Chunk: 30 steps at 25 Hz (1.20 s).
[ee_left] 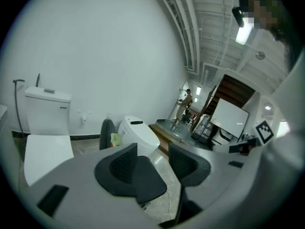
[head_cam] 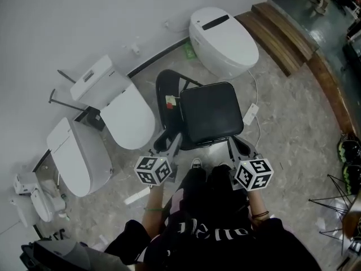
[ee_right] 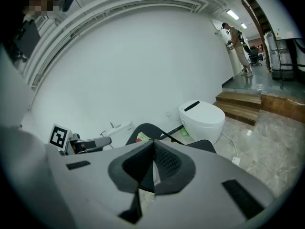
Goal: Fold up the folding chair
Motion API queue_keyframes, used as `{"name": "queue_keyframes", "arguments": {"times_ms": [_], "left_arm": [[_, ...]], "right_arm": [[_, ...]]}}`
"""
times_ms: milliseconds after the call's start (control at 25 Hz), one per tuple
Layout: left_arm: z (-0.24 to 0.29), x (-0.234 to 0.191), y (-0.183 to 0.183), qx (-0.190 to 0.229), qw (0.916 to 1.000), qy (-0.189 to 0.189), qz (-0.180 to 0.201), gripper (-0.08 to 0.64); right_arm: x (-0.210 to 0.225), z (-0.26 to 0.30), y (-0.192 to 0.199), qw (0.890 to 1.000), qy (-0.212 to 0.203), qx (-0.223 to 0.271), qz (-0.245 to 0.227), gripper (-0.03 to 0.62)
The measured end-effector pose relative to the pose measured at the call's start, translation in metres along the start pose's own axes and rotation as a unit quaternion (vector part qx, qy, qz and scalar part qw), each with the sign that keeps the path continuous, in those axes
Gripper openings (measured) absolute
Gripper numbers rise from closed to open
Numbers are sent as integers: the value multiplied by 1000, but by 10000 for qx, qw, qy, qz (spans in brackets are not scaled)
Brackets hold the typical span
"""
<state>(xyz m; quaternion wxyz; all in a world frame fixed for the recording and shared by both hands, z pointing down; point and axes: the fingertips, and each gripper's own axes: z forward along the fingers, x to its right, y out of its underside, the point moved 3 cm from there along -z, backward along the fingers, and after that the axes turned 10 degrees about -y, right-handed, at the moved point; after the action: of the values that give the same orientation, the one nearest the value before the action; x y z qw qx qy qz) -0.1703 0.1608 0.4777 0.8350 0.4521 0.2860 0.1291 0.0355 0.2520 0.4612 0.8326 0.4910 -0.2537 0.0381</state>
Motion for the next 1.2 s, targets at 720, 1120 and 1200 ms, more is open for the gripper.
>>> {"name": "queue_keyframes", "arguments": {"times_ms": [720, 1120, 1200], "left_arm": [[103, -102, 32, -910, 9735, -1979, -698, 229], [137, -117, 36, -1436, 9660, -2147, 59, 225], [138, -119, 35, -1445, 9635, -2251, 58, 202]], "right_arm": [[153, 68, -12, 9869, -1088, -1193, 14, 15], [250, 137, 24, 9772, -1297, -1681, -3, 31], [267, 147, 35, 9759, -1285, -1759, 95, 68]]}}
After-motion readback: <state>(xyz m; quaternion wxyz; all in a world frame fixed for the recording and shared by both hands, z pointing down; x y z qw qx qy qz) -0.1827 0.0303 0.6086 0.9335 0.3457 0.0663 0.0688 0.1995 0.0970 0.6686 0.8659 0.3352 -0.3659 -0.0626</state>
